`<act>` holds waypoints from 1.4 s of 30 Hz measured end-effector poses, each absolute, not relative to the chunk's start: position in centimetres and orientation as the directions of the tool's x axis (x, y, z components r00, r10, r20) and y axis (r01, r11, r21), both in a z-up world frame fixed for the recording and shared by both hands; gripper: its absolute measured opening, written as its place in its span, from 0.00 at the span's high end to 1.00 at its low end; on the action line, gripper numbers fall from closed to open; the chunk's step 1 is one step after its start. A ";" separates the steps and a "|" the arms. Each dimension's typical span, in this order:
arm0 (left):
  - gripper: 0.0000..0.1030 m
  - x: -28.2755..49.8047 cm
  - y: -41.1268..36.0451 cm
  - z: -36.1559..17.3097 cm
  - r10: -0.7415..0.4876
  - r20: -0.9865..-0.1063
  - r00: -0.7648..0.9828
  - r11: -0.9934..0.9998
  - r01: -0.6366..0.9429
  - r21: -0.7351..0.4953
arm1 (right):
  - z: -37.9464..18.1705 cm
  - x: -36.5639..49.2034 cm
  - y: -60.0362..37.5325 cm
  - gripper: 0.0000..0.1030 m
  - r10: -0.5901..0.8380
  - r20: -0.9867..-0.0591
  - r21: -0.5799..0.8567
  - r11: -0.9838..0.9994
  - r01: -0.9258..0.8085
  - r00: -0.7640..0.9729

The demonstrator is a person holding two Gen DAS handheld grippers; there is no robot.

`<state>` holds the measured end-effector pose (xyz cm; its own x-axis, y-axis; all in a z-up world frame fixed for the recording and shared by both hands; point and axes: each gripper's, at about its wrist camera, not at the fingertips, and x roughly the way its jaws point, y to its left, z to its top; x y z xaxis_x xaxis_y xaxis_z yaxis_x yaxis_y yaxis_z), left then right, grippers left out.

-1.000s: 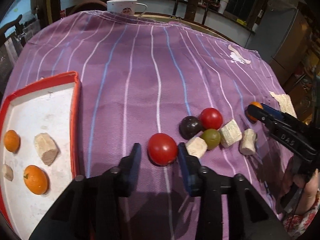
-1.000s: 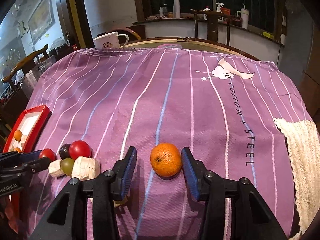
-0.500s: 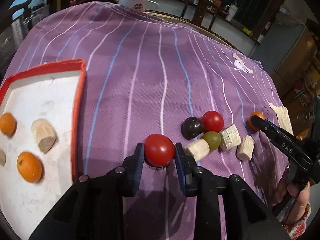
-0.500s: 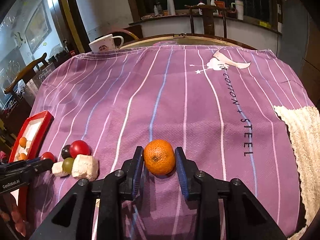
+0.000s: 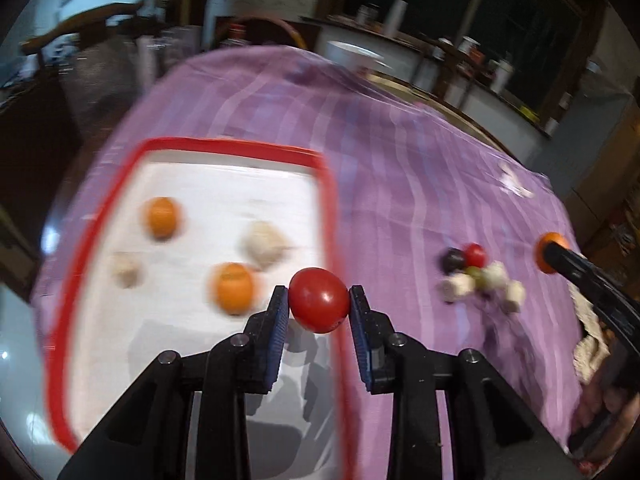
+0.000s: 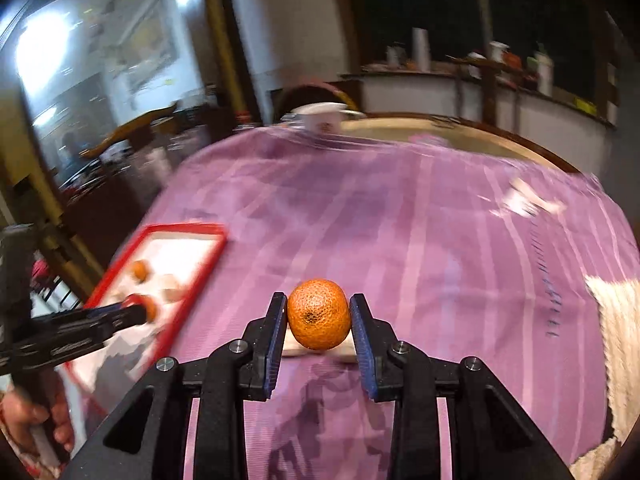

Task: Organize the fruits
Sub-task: 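Carry the tomato and orange over the tray and open both tools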

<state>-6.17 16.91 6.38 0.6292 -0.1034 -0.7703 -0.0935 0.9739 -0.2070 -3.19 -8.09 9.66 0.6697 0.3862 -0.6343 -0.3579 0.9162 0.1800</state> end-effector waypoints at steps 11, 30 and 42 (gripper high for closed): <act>0.71 -7.6 26.8 3.5 0.039 -0.811 0.583 0.928 -0.322 -0.186 | 8.2 -5.7 6.8 0.66 0.520 -0.686 0.153 0.787 -0.598 0.508; 0.50 -8.7 28.9 3.8 -0.023 -0.776 0.631 0.896 -0.331 -0.296 | 2.7 -5.1 13.3 0.65 0.472 -0.770 0.105 0.757 -0.645 0.429; 0.33 -11.4 27.3 7.9 0.010 -0.701 0.713 0.883 -0.335 -0.329 | 6.2 -7.2 10.4 0.59 0.520 -0.677 0.084 0.757 -0.647 0.521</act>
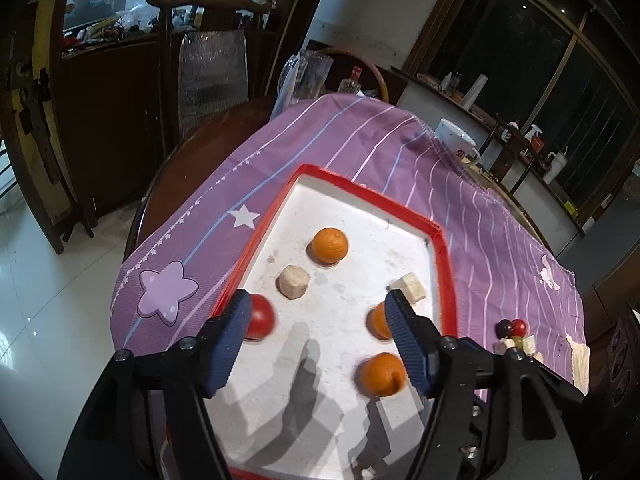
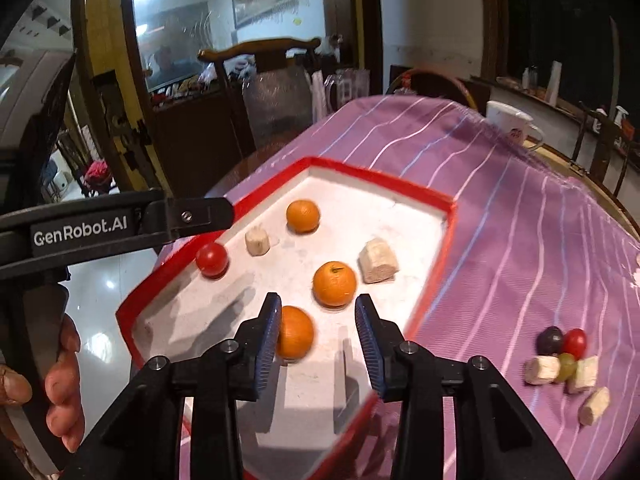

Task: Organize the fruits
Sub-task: 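Carry the tomato and orange over the tray and open both tools, then move both open tools back toward the remaining fruits and cork blocks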

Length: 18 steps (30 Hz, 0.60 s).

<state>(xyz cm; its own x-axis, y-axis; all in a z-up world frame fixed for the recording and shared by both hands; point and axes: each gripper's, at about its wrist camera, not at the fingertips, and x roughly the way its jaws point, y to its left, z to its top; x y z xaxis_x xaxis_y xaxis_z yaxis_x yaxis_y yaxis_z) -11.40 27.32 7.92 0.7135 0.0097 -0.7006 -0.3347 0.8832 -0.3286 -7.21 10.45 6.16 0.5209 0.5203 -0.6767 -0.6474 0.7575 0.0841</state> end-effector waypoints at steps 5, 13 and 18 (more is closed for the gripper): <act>0.31 -12.1 25.5 9.0 0.025 -0.690 0.723 0.899 -0.318 -0.300 | 7.7 -8.0 6.6 0.58 0.525 -0.635 0.118 0.792 -0.599 0.567; 0.27 -12.3 22.3 9.6 0.022 -0.697 0.717 0.931 -0.269 -0.248 | 8.6 -9.0 -2.7 0.53 0.447 -0.585 0.196 0.887 -0.418 0.677; 0.25 -11.9 20.0 9.2 0.007 -0.704 0.710 0.945 -0.235 -0.227 | 8.0 -9.9 -9.9 0.49 0.344 -0.575 0.243 0.938 -0.246 0.742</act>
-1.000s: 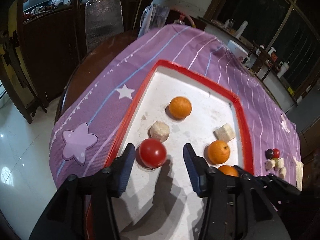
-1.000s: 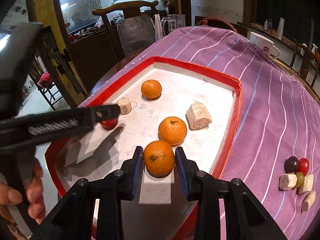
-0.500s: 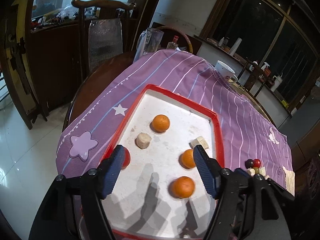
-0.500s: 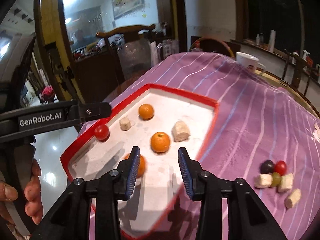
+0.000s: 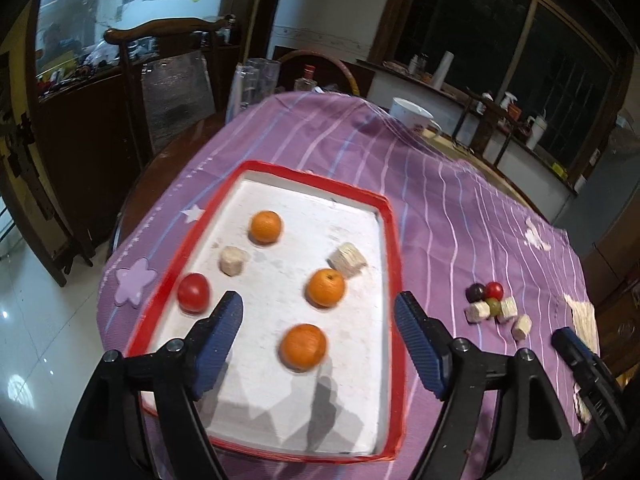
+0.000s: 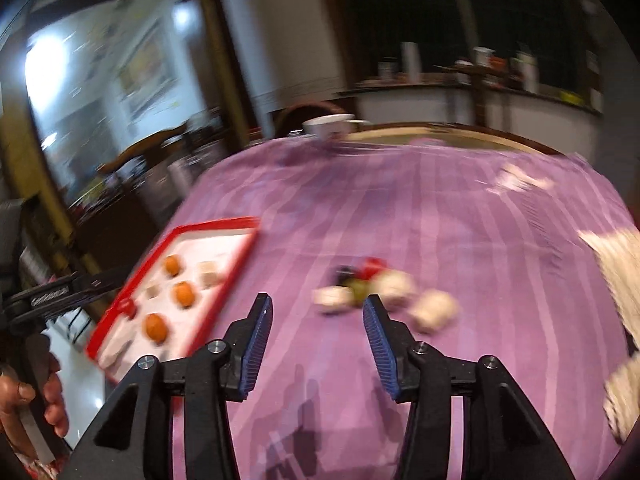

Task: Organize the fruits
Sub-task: 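Move both open tools back toward the remaining fruits and cork blocks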

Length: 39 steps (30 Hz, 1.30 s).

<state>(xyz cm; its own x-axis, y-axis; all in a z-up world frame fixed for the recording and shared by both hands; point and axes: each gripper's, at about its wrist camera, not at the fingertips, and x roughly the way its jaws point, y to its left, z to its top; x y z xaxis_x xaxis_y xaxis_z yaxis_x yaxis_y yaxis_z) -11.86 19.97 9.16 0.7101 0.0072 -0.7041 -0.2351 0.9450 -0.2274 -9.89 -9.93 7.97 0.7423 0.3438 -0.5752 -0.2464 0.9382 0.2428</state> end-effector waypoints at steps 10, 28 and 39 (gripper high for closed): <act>0.25 -11.1 15.2 8.9 -0.009 -0.722 0.691 0.983 -0.128 -0.135 | 5.7 -10.1 -19.6 0.48 0.242 -0.615 0.333 0.942 -0.031 0.750; 0.25 -10.1 10.2 7.9 0.103 -0.723 0.683 0.995 -0.077 0.068 | 3.3 -8.9 -19.2 0.47 0.277 -0.660 0.338 0.940 -0.053 0.699; 0.25 -9.8 10.3 7.7 0.109 -0.724 0.681 0.994 -0.081 0.074 | 3.0 -8.6 -18.6 0.47 0.298 -0.683 0.349 0.935 -0.060 0.667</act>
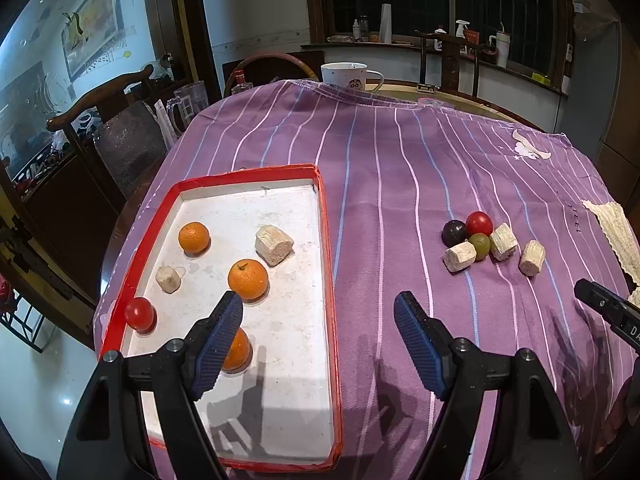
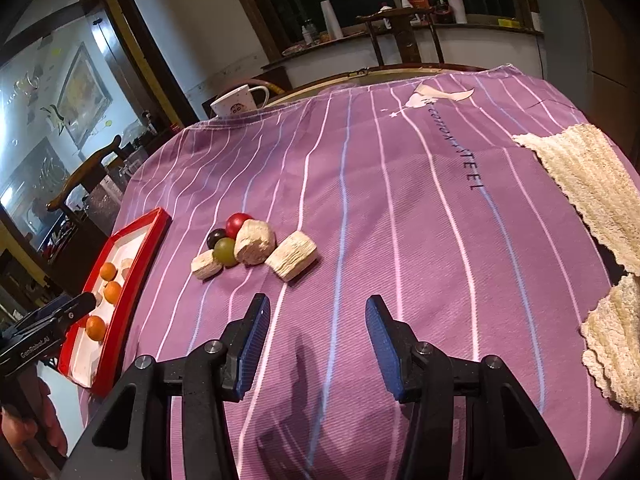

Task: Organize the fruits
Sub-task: 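Move both open tools back toward the remaining fruits and cork blocks, then grasp a cork block with the right tool while the left grasps a small cork piece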

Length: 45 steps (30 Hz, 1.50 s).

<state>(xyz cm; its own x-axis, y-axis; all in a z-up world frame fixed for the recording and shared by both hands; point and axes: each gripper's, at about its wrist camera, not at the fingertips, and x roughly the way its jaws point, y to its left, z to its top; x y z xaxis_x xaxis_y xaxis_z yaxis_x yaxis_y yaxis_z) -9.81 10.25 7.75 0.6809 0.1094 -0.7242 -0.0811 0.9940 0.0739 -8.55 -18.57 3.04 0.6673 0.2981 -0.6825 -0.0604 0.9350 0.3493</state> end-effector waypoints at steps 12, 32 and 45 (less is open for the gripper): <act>0.25 -8.6 10.8 6.4 0.073 -0.756 0.651 0.997 -0.079 0.028 | 3.4 -6.3 -16.3 0.47 0.346 -0.736 0.332 0.934 -0.135 0.582; 0.25 -0.4 2.5 1.6 -0.039 -0.829 0.557 0.969 0.222 0.103 | 1.6 -0.9 -13.5 0.48 0.222 -0.801 0.165 0.975 -0.151 0.557; 0.73 -0.5 1.4 1.9 -0.152 -0.819 0.554 0.959 0.283 0.014 | 2.3 -1.4 -13.6 0.57 0.244 -0.773 0.194 0.970 -0.148 0.586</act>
<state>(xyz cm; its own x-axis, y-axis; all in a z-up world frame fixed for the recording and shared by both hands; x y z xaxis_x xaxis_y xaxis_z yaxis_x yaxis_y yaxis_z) -0.53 1.44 1.93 0.5540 -0.1517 -0.8185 0.2828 0.9591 0.0137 -1.41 -13.57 2.25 0.5859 0.2439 -0.7728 -0.1483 0.9698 0.1936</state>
